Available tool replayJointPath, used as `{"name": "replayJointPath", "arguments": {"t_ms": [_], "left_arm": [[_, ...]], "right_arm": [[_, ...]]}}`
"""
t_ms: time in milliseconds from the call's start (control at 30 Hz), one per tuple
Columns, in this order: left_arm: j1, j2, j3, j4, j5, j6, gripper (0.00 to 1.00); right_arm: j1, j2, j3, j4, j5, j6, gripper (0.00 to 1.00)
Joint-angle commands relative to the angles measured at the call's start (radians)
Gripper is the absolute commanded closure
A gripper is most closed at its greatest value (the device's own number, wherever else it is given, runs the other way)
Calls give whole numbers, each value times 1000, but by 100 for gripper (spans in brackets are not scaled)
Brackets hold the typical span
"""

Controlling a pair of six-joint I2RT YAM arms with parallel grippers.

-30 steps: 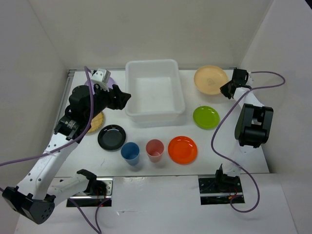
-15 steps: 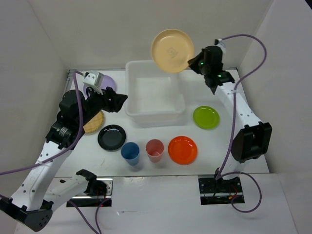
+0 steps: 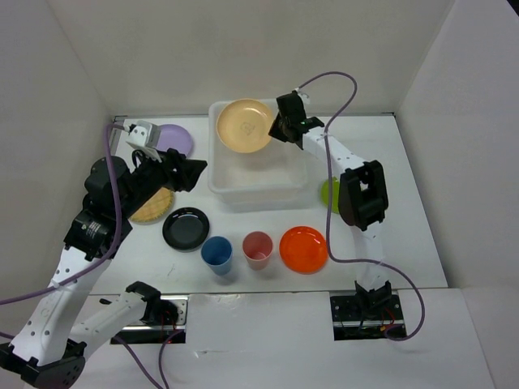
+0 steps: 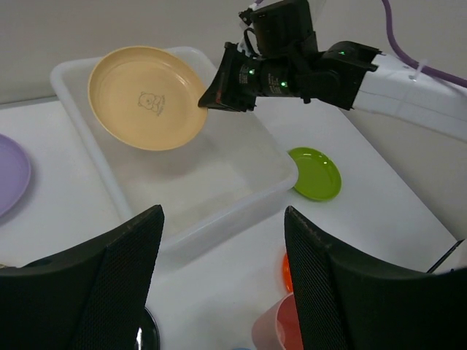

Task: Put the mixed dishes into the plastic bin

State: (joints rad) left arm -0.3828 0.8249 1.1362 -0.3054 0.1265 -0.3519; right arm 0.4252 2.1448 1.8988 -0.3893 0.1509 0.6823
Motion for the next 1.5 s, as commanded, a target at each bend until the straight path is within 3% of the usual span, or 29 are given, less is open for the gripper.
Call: {"name": "replayJointPath", "arguments": {"t_ms": [0,367,467,567,700,800,900,1033,1100,1200,1267,1333,1367,1467], "left_arm": [[4,-7,25,6,-7,-21,26],[4,-7,14,-14,12,-21,21],[4,-7,14,-14,12,-21,20],[4,-7,14,-14,12,-21,20],[4,-7,14,-14,21,-21,20],[4,-7,14,-14,21,-12,20],[4,2,34,-23,30,-3,20],[4,31,34,-23,30,-2,19],[4,40,45,-34,30,-2,19],[4,51,45,-34,30,-2,19],[4,60,45,-15,30,-2,18],[15,98,45,-15,-37,-60,18],[15,115,54,-44,-147,-85,18],[90,193,94,-57,-240,-174,18]], "right_arm": [[20,55,143,-42,84,-21,100],[29,225,287,-143,151,-30,100],[29,248,296,-154,161,-40,95],[29,270,330,-180,170,-49,86],[29,270,358,-200,170,-58,65],[29,270,411,-229,161,-67,54],[29,216,453,-266,161,-76,47],[29,13,473,-322,186,-98,38],[29,-99,397,-313,187,-98,34],[-38,-363,26,-222,133,-44,30],[-115,-545,-128,-148,70,-18,30],[-153,-643,-315,-106,41,2,28],[-166,-683,-358,-97,41,11,28],[-177,-778,-477,-97,50,-1,28]]}}
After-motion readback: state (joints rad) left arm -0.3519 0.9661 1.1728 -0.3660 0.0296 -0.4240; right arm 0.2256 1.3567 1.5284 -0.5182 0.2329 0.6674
